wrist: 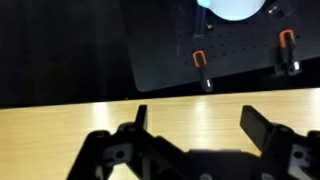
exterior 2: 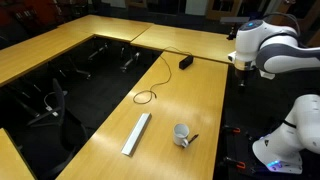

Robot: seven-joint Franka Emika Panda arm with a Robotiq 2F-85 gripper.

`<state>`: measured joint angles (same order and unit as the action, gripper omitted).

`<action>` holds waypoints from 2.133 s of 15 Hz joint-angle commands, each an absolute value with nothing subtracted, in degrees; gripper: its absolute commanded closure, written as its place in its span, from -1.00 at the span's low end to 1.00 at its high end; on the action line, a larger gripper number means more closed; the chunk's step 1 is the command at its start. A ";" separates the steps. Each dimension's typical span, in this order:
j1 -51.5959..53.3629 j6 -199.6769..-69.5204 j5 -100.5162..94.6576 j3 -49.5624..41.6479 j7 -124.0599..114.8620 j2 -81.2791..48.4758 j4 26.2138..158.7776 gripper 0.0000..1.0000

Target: Put the pen in the mug

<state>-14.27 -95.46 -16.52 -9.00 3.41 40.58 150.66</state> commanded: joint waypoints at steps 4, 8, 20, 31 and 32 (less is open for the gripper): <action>-11.09 -101.17 -17.92 -10.27 6.27 40.98 153.02 -1.00; -7.19 -109.25 -15.81 -12.07 13.30 37.50 155.37 -1.00; 5.86 -132.98 -5.74 -15.77 45.20 24.83 159.43 -1.00; 5.50 -132.41 -4.31 -13.26 47.11 21.56 159.54 -1.00; 5.38 -134.03 -5.63 -12.51 47.25 19.88 159.56 -1.00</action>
